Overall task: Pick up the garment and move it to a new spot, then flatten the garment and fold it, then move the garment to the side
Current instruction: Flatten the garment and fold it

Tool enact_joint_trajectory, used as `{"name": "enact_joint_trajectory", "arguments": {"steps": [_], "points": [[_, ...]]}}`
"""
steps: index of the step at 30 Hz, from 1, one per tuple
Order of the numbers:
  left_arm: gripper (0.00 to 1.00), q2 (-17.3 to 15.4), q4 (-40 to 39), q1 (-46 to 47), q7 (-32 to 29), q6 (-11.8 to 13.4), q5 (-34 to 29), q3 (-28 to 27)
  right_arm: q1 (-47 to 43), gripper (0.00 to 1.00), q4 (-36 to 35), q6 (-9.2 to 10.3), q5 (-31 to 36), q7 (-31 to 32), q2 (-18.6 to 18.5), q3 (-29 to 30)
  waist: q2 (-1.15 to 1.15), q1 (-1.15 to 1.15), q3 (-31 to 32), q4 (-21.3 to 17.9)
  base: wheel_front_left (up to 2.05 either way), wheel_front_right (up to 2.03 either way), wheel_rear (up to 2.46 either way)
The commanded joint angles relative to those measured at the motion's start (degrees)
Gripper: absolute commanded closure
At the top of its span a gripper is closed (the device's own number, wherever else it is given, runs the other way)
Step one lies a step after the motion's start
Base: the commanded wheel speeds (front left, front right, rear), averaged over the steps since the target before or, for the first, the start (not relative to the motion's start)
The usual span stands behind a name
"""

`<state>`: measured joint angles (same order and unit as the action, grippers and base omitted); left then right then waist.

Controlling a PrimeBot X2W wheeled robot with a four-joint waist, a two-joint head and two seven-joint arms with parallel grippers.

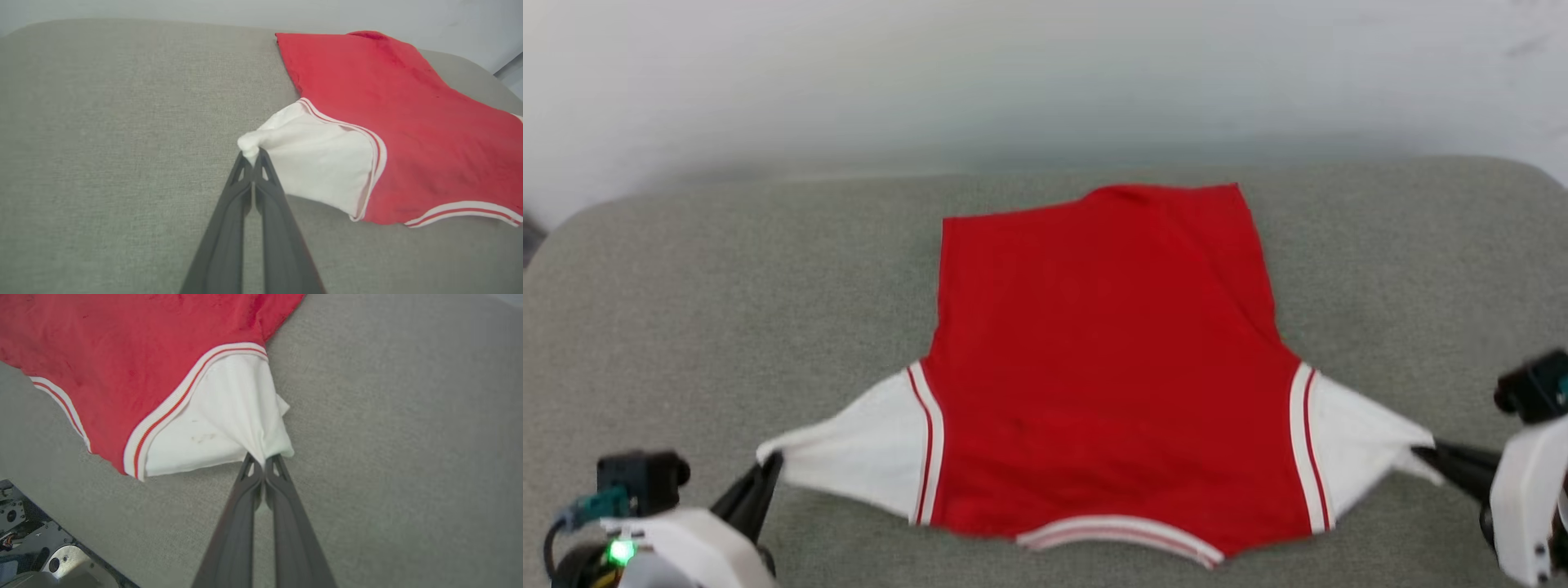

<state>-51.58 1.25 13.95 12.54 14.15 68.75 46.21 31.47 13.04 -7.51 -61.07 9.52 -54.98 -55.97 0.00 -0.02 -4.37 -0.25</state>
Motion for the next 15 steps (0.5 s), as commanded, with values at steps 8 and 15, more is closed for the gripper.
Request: {"name": "enact_joint_trajectory", "arguments": {"steps": [8,15], "points": [[1.0,-3.01,-6.24,-14.59,1.89,4.72,4.78,-0.45,-18.43,1.0,-3.28,0.04,-3.93,1.01,-3.79,4.92,0.0,0.02,3.23,0.08,0.0,0.0,0.0],[1.0,-2.5,-8.09,-20.82,2.37,5.56,5.96,-0.57,-29.45,1.0,-3.59,0.04,-5.21,4.31,-3.34,9.07,0.0,0.02,3.21,0.78,0.0,0.0,0.0]]}}
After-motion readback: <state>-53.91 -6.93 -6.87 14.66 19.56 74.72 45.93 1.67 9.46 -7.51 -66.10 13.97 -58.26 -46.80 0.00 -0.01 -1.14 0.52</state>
